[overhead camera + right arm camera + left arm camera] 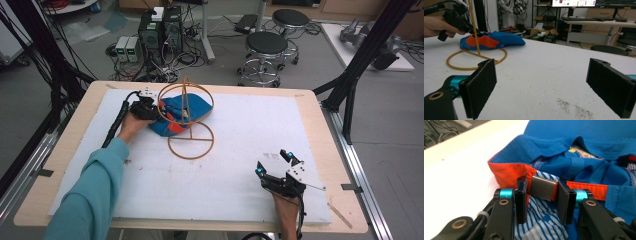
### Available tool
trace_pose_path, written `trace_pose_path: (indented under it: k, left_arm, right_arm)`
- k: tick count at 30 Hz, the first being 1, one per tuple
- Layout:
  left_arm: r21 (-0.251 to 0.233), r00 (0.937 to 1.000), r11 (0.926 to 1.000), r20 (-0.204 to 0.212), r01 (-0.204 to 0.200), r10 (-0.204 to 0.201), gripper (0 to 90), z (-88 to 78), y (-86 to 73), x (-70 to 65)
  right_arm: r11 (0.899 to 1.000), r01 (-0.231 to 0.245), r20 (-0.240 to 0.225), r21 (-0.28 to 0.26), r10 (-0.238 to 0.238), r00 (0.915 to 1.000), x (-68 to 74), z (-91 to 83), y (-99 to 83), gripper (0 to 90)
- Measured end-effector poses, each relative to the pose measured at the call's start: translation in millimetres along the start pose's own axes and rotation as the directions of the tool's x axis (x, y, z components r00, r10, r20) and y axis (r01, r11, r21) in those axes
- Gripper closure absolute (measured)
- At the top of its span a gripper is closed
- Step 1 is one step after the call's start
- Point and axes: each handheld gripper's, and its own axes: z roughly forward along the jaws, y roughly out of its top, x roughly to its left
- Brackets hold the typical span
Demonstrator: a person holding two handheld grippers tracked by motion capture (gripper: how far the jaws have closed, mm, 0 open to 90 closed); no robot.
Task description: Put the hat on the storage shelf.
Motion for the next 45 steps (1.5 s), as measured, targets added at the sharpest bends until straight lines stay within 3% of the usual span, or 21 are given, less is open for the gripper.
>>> trace_pose_path:
  k: [16,28,36,41,45]
  left_arm:
    - [-0.098,0.9992,0.9945,-0.022,-0.036,0.034,65.1,-61.1,9.8,-2.5]
    - [-0.216,0.9978,0.9742,-0.017,-0.066,0.064,65.2,-125.0,25.2,-11.5]
    - [-0.256,0.9966,0.9632,-0.021,-0.083,0.08,65.3,-168.0,24.6,-16.1]
    - [-0.298,0.9954,0.95,-0.015,-0.094,0.094,65.3,-193.2,24.5,-21.5]
    - [-0.309,0.9946,0.9454,-0.016,-0.102,0.103,65.3,-211.4,21.4,-24.2]
  right_arm:
    - [1.0,0.008,0.004,-0.005,-0.007,1.0,0.6,-0.2,-0.1,8.5]
    - [1.0,0.019,0.006,-0.012,-0.019,0.9998,0.9,-0.4,-0.3,8.5]
    - [1.0,0.023,0.009,-0.011,-0.023,0.9997,1.3,-0.4,-0.3,8.6]
    - [1.0,0.023,0.011,-0.011,-0.023,0.9997,1.5,-0.3,-0.3,8.6]
    - [1.0,0.017,0.01,-0.006,-0.017,0.9998,2.3,-0.6,-0.2,8.6]
